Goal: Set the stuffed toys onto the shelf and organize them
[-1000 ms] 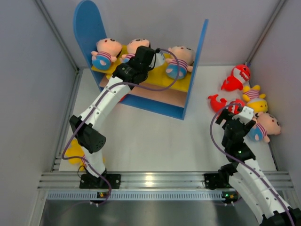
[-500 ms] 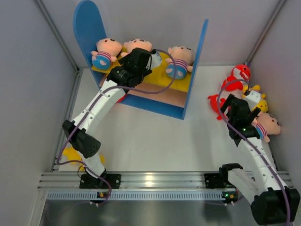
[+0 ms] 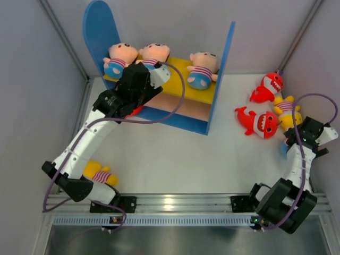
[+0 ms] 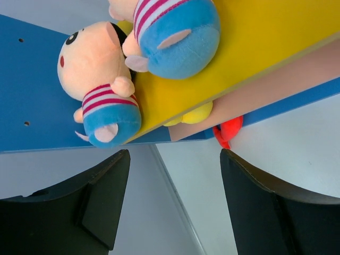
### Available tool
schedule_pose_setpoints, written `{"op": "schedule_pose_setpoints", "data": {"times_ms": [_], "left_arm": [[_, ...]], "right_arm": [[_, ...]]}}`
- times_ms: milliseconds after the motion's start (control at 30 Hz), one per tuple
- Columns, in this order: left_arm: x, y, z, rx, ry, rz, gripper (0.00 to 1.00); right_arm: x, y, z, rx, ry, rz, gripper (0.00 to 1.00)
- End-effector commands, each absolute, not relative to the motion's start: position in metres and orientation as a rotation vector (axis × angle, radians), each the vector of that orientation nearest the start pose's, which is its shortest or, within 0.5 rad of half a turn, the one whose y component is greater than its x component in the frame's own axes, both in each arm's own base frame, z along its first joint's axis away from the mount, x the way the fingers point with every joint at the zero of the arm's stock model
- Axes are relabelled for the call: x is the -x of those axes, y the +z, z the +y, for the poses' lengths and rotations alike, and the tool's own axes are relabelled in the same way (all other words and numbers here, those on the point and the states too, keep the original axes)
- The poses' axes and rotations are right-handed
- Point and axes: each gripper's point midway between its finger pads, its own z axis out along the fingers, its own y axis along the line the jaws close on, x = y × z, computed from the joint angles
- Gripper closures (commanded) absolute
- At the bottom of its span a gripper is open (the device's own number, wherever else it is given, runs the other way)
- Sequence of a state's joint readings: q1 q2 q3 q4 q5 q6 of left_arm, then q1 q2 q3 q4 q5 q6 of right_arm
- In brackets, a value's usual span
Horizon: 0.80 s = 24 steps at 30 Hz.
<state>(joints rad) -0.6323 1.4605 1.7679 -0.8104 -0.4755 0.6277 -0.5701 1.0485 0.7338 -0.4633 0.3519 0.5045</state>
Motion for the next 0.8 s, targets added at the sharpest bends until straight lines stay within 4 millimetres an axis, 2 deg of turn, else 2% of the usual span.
{"op": "schedule_pose_setpoints", "data": {"times_ms": [0,67,233,333,467,500,533,600,633,700,733,767], "left_arm": [[-0.355,0.383,-0.149,-0.911,0.376,1.772,0.25],[-0.349,0.383,-0.145,-0.907,0.375,1.775,0.25],[-0.339,0.377,-0.135,-0.914,0.389,1.780,0.25],[-0.337,0.372,-0.132,-0.919,0.398,1.788,0.24],[-0.338,0.373,-0.129,-0.912,0.421,1.791,0.24],[-0.338,0.373,-0.128,-0.910,0.425,1.789,0.24],[-0.337,0.376,-0.127,-0.903,0.426,1.785,0.24],[-0.335,0.378,-0.126,-0.906,0.430,1.779,0.24],[-0.334,0.381,-0.124,-0.904,0.431,1.771,0.24],[-0.333,0.381,-0.123,-0.907,0.433,1.768,0.24],[-0.333,0.380,-0.123,-0.911,0.434,1.770,0.24],[-0.333,0.380,-0.123,-0.906,0.429,1.772,0.24]], "right_arm": [[-0.224,0.122,-0.205,-1.432,-0.376,1.827,0.01],[-0.228,0.118,-0.209,-1.428,-0.367,1.835,0.01],[-0.228,0.088,-0.207,-1.455,-0.355,1.884,0.03],[-0.235,0.074,-0.205,-1.452,-0.307,1.910,0.07],[-0.243,0.065,-0.202,-1.437,-0.258,1.923,0.17],[-0.242,0.065,-0.204,-1.438,-0.270,1.921,0.22],[-0.241,0.064,-0.204,-1.438,-0.277,1.923,0.33],[-0.238,0.066,-0.205,-1.427,-0.295,1.932,0.48],[-0.238,0.069,-0.206,-1.418,-0.301,1.929,0.64],[-0.235,0.077,-0.207,-1.410,-0.324,1.916,0.78],[-0.234,0.081,-0.207,-1.407,-0.328,1.907,0.90],[-0.233,0.084,-0.208,-1.407,-0.335,1.901,0.97]]}}
